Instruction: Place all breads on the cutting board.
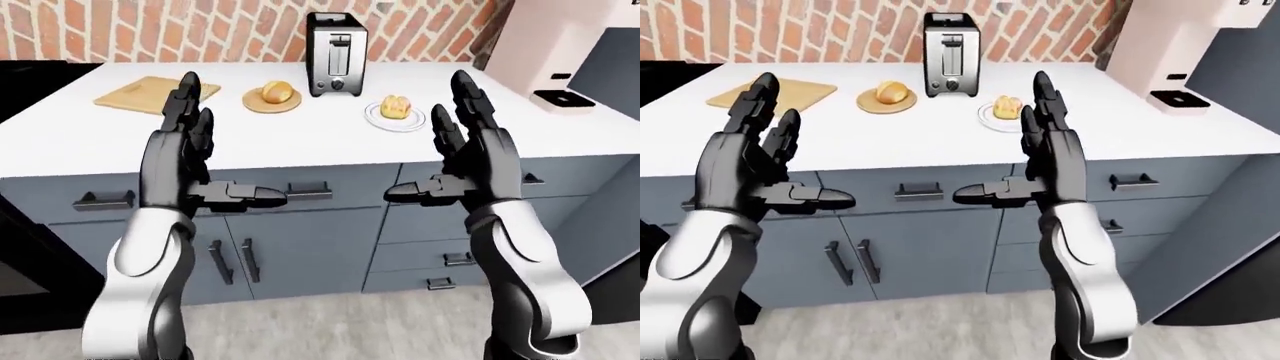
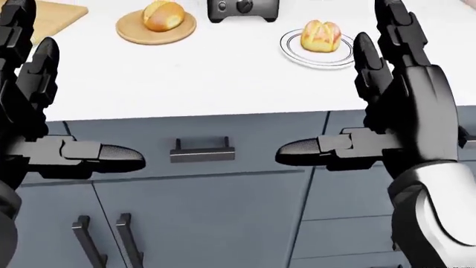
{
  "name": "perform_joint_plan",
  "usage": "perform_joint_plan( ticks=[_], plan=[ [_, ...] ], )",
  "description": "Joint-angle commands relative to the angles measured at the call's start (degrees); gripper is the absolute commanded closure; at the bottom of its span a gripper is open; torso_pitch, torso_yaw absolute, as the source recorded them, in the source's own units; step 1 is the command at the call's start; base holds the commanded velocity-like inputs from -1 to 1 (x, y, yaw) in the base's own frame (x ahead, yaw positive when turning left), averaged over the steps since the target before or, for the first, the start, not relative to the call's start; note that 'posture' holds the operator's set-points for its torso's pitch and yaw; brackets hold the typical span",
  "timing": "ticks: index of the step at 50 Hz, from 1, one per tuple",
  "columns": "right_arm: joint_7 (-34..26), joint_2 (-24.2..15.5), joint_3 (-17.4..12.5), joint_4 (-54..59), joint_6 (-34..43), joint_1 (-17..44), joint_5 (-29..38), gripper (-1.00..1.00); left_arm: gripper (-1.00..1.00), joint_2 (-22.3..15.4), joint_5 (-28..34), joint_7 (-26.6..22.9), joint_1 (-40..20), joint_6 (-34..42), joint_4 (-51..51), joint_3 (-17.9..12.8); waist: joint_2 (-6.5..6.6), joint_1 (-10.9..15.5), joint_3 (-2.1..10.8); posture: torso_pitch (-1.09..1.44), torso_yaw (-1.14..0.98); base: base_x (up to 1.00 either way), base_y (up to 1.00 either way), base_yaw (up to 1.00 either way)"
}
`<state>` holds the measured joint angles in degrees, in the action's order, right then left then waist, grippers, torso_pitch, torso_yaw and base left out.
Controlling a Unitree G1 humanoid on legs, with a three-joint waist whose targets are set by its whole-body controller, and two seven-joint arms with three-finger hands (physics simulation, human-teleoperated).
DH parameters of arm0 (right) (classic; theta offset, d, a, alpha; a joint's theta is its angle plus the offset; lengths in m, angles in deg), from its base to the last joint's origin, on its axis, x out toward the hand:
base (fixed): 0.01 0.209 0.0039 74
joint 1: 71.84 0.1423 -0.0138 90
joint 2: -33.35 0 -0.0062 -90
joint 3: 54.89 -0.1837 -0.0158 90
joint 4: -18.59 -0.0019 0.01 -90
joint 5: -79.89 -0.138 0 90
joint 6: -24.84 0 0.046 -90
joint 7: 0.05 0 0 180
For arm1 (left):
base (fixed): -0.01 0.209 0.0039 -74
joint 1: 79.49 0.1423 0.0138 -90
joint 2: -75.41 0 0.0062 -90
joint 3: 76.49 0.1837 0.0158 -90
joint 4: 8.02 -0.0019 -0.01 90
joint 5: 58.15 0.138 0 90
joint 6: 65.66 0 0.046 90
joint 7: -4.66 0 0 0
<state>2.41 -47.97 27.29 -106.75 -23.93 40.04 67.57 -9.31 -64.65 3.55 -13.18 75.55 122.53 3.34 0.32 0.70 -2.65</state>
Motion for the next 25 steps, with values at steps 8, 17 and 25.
perform_joint_plan(
  ticks=[8,17,25],
  plan=[
    [1.0,-1.3,-1.7,0.2,-2.4,1.1,-1.7,-1.00,-1.00,0.0,0.2,-0.2,-1.7,-1.7,0.5,0.6,-2.27,0.6,0.79,0.00,0.00,0.36,-0.01,0.00],
    [1.5,-1.9,-1.0,-0.9,-0.6,2.4,-1.5,-1.00,-1.00,-1.1,-0.9,-0.2,-3.0,0.1,1.6,-0.9,-2.66,-0.4,0.94,0.00,0.00,0.36,-0.01,0.00],
    [1.6,-2.0,-1.3,-2.2,1.3,3.7,-1.7,-1.00,-1.00,-2.2,-2.3,0.5,-4.5,2.0,2.4,-1.7,1.19,-1.0,1.86,0.00,0.00,0.38,0.11,0.00]
  ],
)
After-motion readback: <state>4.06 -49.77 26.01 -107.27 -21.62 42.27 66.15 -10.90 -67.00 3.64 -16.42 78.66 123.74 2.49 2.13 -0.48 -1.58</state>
